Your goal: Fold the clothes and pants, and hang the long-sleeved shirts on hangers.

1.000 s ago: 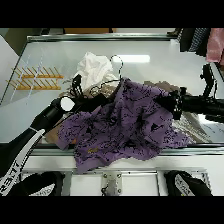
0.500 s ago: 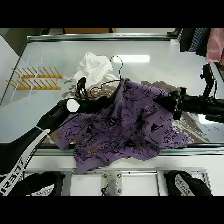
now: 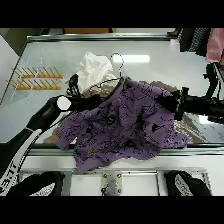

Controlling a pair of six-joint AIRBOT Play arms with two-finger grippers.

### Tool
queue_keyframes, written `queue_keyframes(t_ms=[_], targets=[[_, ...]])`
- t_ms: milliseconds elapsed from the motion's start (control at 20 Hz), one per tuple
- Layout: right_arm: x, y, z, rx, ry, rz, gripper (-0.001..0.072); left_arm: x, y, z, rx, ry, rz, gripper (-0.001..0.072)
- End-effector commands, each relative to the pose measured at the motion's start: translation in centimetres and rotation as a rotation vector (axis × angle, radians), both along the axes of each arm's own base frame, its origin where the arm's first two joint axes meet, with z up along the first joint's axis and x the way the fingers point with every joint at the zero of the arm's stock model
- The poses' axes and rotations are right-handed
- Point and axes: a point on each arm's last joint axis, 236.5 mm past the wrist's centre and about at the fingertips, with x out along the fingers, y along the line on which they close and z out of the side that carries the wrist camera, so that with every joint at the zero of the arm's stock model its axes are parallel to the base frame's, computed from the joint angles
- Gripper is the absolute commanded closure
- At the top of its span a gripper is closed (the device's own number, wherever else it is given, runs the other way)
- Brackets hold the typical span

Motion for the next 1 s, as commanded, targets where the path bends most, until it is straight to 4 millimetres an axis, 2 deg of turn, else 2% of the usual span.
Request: queue_keyframes(t_ms=[0, 150, 450, 650, 800, 950], targets=[[-0.9, 0.3, 1.3, 0.007, -0.005, -0.017, 0.0703, -0.6, 3.2, 1.2, 0.041, 0.012, 0.012, 0.0689], [-2.0, 0.6, 2.4, 0.018, -0.006, -0.025, 0.0703, -0.5, 3.7, 1.8, 0.033, 0.006, 0.024, 0.0689], [-4.0, 1.5, 4.0, 0.018, -0.039, -0.015, 0.0703, -0.3, 4.2, 1.7, 0.039, 0.002, 0.029, 0.0688], [-5.4, 2.0, 3.9, 0.023, 0.003, 0.022, 0.0703, 0.0, 4.7, 1.9, 0.041, -0.004, 0.038, 0.0689], [-5.6, 1.6, 2.4, -0.031, 0.044, 0.012, 0.0703, 0.0, 4.8, 1.9, 0.044, -0.003, 0.037, 0.0689], [-5.7, 0.4, -0.2, -0.129, 0.114, -0.016, 0.0703, 0.1, 4.8, 1.9, 0.05, -0.015, 0.028, 0.0688]])
